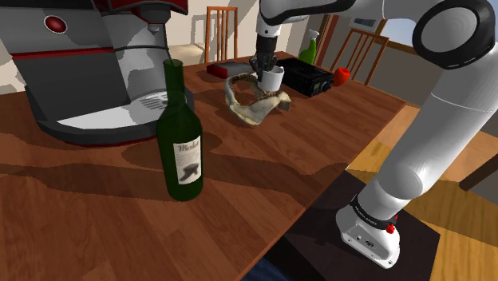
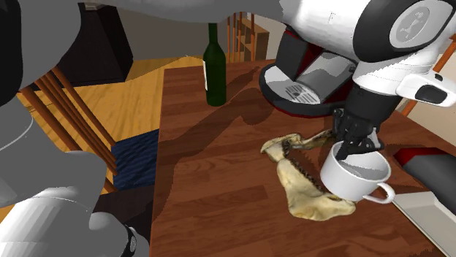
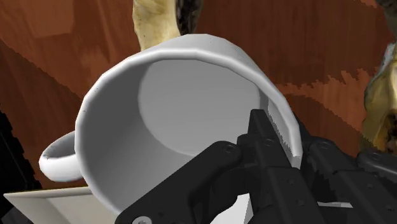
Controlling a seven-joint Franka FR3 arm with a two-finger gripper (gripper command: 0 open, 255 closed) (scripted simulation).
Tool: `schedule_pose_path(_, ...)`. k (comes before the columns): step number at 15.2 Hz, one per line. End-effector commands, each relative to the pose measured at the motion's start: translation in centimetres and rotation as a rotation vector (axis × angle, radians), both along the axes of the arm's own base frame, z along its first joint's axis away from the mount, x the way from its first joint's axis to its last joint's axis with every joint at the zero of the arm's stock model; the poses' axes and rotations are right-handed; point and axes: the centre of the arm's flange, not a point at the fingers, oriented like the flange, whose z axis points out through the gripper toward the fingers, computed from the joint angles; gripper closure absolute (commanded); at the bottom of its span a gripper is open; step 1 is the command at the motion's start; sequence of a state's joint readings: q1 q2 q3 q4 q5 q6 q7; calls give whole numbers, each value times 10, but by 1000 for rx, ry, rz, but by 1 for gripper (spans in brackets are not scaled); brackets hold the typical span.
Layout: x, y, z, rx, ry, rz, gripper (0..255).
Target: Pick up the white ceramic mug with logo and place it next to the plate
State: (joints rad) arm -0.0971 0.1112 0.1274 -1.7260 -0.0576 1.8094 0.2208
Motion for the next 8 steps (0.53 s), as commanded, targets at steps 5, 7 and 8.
schedule_pose_path(5, 1, 0, -33, 0, 3, -1, 255)
schedule_pose_path(7, 1, 0, -44, 0, 3, -1, 255)
schedule_pose_path(8, 1, 0, -49, 0, 3, -1, 255)
